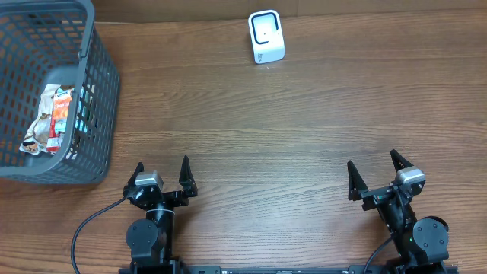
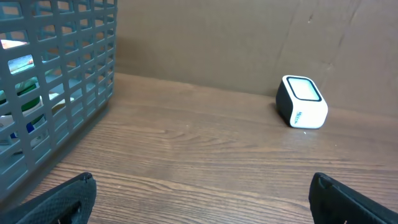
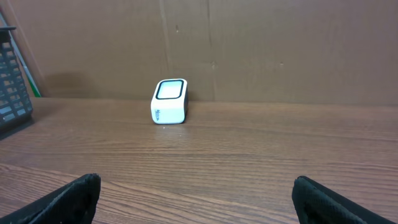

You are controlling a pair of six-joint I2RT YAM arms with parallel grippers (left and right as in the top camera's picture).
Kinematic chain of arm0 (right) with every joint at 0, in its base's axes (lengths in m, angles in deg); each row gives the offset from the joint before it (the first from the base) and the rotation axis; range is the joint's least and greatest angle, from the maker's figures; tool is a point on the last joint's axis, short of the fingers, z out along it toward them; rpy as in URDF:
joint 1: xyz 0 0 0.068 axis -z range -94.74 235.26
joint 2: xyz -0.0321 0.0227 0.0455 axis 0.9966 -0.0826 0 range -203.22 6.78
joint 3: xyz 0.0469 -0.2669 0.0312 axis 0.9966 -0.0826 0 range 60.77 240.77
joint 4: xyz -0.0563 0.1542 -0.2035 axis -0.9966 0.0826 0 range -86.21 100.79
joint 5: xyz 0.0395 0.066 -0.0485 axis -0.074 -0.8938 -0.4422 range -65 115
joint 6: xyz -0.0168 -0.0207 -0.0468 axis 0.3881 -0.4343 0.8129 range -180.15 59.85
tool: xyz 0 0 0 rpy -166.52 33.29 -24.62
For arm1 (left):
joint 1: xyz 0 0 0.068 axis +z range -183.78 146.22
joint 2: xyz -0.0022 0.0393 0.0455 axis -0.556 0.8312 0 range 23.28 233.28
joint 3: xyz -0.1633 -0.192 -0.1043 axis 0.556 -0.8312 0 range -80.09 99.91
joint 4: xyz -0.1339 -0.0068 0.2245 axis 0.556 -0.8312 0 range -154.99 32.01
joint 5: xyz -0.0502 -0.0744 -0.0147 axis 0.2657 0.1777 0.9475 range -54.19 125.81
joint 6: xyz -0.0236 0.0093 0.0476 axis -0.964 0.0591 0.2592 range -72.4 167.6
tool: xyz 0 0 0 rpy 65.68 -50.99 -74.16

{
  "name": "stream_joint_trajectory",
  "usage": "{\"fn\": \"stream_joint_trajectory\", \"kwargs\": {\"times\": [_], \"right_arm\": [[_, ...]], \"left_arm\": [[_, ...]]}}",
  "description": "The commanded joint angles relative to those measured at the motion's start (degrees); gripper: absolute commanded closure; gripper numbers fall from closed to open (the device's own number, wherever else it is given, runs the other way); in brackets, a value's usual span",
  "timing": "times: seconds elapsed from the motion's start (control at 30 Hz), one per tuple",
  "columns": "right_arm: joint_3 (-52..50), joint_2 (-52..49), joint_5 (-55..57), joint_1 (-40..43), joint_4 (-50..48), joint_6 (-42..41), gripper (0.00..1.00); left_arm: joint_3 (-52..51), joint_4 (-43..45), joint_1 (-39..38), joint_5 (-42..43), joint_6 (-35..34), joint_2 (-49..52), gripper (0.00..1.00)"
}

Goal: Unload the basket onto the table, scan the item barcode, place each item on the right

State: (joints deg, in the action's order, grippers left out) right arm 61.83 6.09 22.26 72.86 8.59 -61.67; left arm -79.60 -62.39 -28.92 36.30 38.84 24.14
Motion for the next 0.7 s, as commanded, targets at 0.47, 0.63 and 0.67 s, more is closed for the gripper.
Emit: {"fn": "stream_joint_trajectory", "kwargs": {"times": [0.47, 0.63, 0.67], "right_arm": [[-0.6, 0.5, 0.1, 0.2, -0.2, -0.2, 0.00], [-0.6, 0.5, 0.1, 0.2, -0.2, -0.2, 0.00], [-0.6, 0.5, 0.1, 0.2, -0.2, -0.2, 0.00]], "left_arm": [[32.6, -31.5, -0.4, 7.2, -0.7, 7.3, 0.00], [45.9, -39.8, -0.4, 10.0, -0.7, 17.3, 0.00], [48.6, -41.9, -0.4, 10.0, -0.7, 19.6, 0.00]]}}
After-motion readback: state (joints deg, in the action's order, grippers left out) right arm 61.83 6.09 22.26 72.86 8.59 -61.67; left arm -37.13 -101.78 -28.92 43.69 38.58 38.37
